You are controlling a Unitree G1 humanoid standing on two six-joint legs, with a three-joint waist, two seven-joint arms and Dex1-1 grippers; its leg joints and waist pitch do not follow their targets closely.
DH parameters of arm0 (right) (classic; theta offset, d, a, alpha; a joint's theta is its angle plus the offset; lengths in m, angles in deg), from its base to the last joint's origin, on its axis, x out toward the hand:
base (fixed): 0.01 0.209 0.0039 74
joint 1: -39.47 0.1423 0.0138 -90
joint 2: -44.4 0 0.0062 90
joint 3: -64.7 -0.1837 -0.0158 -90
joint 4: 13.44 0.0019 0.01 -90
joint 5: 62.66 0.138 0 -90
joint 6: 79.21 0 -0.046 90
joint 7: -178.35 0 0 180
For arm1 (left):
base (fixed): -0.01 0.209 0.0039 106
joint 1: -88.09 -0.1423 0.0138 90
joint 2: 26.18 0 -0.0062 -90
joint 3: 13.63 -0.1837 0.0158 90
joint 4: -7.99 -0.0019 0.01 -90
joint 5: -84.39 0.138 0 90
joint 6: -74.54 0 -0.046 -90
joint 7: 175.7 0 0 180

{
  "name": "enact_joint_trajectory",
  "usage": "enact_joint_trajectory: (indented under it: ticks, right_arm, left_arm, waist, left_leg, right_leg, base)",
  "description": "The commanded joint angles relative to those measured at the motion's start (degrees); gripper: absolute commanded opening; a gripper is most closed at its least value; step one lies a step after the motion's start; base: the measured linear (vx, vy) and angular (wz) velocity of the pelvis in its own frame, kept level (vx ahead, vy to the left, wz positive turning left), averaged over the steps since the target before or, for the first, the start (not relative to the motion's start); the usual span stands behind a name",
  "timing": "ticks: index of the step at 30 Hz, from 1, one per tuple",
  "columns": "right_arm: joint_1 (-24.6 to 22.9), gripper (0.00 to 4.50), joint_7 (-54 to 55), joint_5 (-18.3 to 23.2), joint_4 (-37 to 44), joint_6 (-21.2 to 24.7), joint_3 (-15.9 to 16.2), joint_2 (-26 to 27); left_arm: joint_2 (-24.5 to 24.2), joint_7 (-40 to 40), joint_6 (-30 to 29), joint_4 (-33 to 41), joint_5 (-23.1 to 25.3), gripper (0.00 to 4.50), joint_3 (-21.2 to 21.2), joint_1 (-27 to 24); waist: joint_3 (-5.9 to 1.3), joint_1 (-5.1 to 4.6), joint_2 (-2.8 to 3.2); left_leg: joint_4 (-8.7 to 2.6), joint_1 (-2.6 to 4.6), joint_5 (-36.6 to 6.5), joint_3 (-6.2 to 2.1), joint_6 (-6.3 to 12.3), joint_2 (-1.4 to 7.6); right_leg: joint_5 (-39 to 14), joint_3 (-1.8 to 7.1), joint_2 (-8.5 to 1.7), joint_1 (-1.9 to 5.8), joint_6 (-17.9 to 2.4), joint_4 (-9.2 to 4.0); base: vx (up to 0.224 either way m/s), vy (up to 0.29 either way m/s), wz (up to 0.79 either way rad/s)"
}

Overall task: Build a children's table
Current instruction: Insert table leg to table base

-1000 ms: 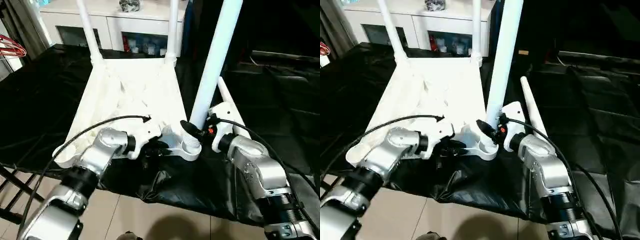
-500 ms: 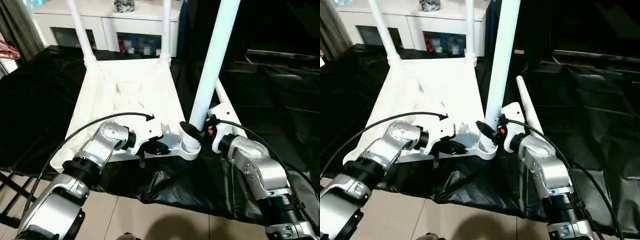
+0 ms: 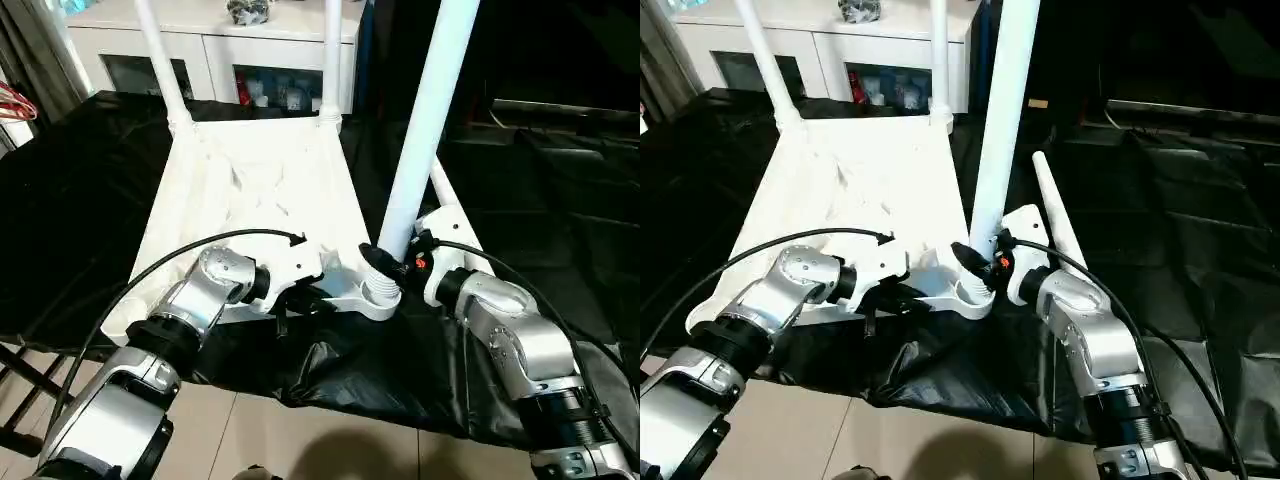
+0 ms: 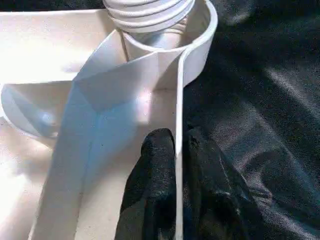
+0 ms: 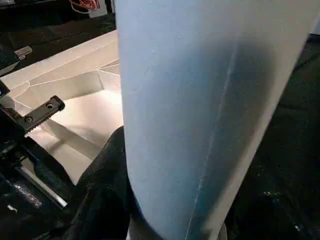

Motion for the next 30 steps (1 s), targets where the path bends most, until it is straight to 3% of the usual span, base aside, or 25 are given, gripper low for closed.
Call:
enact_joint_trajectory:
  ticks: [1, 9, 14, 21, 30]
  right_arm:
    - [0.0, 1.89, -0.3, 0.2, 1.3, 0.7, 0.3, -0.1]
    - [0.1, 1.89, -1.2, 0.8, 1.4, 1.9, 0.2, -0.7]
    - [-0.1, 1.89, -2.4, 1.0, 1.6, 3.0, 0.7, -1.3]
    - [0.0, 1.89, -3.2, 1.5, 2.4, 4.4, 1.0, -1.7]
    - [-0.3, 1.89, -4.8, 1.7, 3.1, 6.8, 1.7, -2.3]
  left_arm:
    - [-0.4, 1.2, -0.3, -0.4, -0.6, 0.57, 0.7, 0.9]
    - [0.1, 2.9, -0.5, -0.1, -2.7, 0.02, 2.2, 0.5]
    - [0.2, 3.3, -1.3, 0.5, -2.9, 0.0, 2.9, 0.0]
    - [0.2, 3.0, -2.3, 2.0, -3.9, 0.0, 3.9, -1.7]
    - [1.0, 1.1, -3.3, 4.8, -5.0, 0.0, 5.8, -4.4]
  waist:
    - [-4.11, 0.09, -0.04]
    - [-4.14, 0.08, 0.0]
    - [-4.1, 0.11, -0.32]
    - [-4.01, 0.0, -0.17]
    - [-3.94, -0.09, -0.53]
  left_leg:
    - [-4.23, 1.6, -9.2, -1.49, 0.55, 3.66]
    - [-4.26, 1.6, -9.0, -1.52, 0.78, 3.71]
    - [-4.23, 1.6, -8.9, -1.44, 1.11, 3.71]
    - [-4.3, 1.56, -9.2, -1.48, 1.04, 3.74]
    - [-4.25, 1.46, -8.3, -1.35, 1.61, 3.7]
  right_leg:
    - [1.7, 3.22, -5.87, 2.66, -14.2, -4.23]
    - [2.6, 3.19, -5.86, 2.72, -14.4, -4.15]
    - [1.9, 3.23, -5.92, 2.73, -14.3, -4.27]
    - [0.7, 3.23, -5.98, 2.71, -14.2, -4.38]
    - [-0.5, 3.25, -5.93, 2.62, -13.8, -4.52]
  base:
    - [0.0, 0.0, 0.0]
    - [0.0, 0.0, 0.0]
    - [0.0, 0.0, 0.0]
    - [0.0, 0.0, 0.0]
    - [0.0, 0.0, 0.0]
